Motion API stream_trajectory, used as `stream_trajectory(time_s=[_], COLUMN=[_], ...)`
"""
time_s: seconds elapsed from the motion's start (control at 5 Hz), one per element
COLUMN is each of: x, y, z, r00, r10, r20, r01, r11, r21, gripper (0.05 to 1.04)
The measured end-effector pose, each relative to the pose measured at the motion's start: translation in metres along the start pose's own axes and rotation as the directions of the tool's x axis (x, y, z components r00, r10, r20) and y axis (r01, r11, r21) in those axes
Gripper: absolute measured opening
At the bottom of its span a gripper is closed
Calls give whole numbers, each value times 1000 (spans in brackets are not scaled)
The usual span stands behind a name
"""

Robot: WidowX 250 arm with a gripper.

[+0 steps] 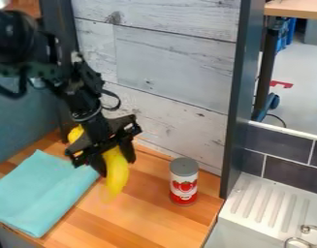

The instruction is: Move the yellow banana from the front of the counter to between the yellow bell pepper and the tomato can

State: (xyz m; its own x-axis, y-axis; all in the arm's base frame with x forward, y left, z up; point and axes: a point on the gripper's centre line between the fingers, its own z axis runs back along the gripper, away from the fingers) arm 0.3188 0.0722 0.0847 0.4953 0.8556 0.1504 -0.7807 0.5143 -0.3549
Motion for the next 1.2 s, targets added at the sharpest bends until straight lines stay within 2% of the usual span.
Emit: stream_trajectory(time_s=[0.2, 0.4, 0.6, 0.8, 1.0, 1.2], x=[17, 29, 38, 45, 54, 57], y=[-15, -13, -13, -15, -22, -35], z=[-6, -23, -52, -62, -80, -87], r00=[977, 902, 858, 820, 814, 831], r10=[213, 430, 513, 569, 578, 553], r20=[-8, 35, 37, 63, 50, 53], r01=[-213, -431, -514, -570, -579, -555], r11=[977, 901, 856, 821, 815, 830], r21=[3, 42, 52, 7, 13, 52], gripper=[612, 612, 612, 612, 612, 612])
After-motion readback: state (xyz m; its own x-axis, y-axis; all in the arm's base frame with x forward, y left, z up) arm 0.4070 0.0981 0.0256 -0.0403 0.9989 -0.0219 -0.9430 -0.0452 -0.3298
